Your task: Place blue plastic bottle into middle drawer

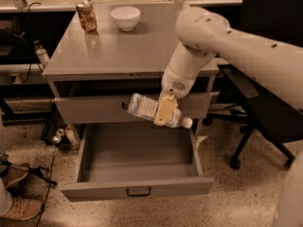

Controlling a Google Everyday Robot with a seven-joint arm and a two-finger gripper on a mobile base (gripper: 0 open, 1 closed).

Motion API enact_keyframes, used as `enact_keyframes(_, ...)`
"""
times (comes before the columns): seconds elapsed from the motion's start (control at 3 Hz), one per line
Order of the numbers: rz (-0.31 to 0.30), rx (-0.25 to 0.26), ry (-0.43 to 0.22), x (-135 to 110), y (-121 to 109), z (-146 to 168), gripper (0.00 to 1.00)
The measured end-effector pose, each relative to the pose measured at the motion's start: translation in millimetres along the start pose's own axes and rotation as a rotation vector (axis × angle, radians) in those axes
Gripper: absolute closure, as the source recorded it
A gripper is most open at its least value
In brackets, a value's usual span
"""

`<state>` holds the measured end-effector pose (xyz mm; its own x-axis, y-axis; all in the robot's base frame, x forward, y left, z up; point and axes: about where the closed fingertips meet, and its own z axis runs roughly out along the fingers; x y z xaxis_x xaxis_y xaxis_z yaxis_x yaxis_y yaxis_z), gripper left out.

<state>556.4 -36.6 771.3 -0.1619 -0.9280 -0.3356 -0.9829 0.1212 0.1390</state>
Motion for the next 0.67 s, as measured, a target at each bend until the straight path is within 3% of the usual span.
enact_keyframes(0.33,0.094,-0.019,-0.072,-3,34,40,1.0)
enact_keyframes(0.67,0.118,-0.02,-0.08,2,45,77,1.0)
